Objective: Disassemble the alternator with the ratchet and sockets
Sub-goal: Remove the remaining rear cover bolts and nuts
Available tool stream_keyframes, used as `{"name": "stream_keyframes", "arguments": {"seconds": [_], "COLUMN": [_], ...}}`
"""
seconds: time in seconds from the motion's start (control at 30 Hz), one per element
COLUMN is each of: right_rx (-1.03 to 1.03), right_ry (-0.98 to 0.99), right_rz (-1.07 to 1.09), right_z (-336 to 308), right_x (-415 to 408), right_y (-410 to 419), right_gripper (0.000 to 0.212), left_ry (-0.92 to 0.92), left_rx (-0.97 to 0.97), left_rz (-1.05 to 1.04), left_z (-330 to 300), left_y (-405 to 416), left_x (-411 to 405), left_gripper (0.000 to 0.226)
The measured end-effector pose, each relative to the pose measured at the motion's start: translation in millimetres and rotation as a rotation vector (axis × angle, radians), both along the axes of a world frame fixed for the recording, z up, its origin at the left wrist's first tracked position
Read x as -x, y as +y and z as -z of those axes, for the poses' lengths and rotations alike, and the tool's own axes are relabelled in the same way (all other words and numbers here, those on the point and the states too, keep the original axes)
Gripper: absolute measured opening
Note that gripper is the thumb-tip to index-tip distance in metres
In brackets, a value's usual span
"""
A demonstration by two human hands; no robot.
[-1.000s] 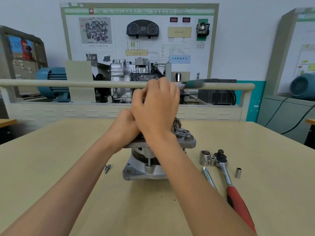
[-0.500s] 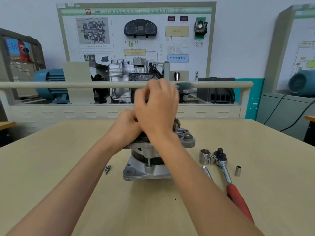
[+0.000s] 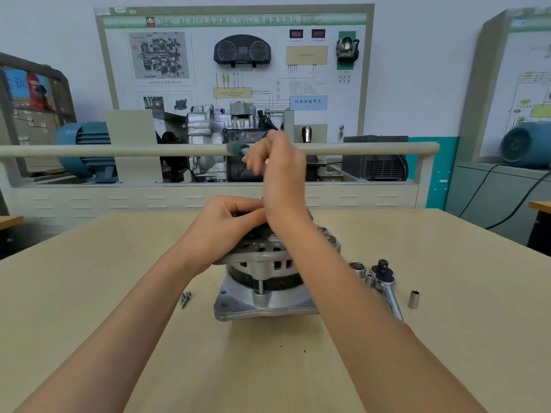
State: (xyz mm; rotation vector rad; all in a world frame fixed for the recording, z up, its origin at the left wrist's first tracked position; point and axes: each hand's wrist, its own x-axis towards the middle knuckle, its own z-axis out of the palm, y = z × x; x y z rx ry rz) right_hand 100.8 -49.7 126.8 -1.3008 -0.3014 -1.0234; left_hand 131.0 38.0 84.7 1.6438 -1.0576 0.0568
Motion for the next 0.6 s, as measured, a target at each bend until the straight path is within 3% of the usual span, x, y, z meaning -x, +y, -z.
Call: {"name": "stream_keyframes", "arguments": {"seconds": [0.07,0.13,0.2,0.3,0.4,0.5,0.53,0.6], "right_rx": [0.302,0.56,0.62,0.49,0.211,-0.085,-0.122,-0.11], "right_ry": [-0.066,0.011,0.123,0.052,-0.022,0.028,0.049,0.055], "right_rz": [0.488,0.992,1.204,1.018,0.468,-0.058,-0.153,-0.145], "right_z": [12.9,23.4,26.8,19.5,4.4,-7.4,-8.5,-6.1], "right_x": [0.3,-2.6,-4.2,-3.4,-1.5,-1.1,-0.9,0.3], "right_y": [11.6,16.5,18.2,19.7,14.9,3.6,-0.3,-0.3], "right_gripper": [0.035,0.016,0.018,0.019,0.041,0.05,0.05,0.047], "left_ry": [-0.018,-0.051,-0.075,-0.082,-0.036,-0.027,-0.024,-0.019], "left_rx": [-0.016,-0.032,-0.042,-0.032,-0.035,-0.002,0.0,-0.009], "left_rz": [-0.09,-0.156,-0.16,-0.135,-0.07,0.028,0.047,0.053], "left_z": [0.1,0.2,-0.5,-0.5,-0.7,-2.0,-2.2,-2.7], "left_y": [1.9,1.7,1.8,1.2,2.0,1.1,1.6,2.5], "left_x": [-1.9,-7.8,-10.8,-10.5,-4.7,-2.4,-2.4,-2.9], "left_gripper": [0.047,0.028,0.014,0.024,0.052,0.038,0.029,0.028]}}
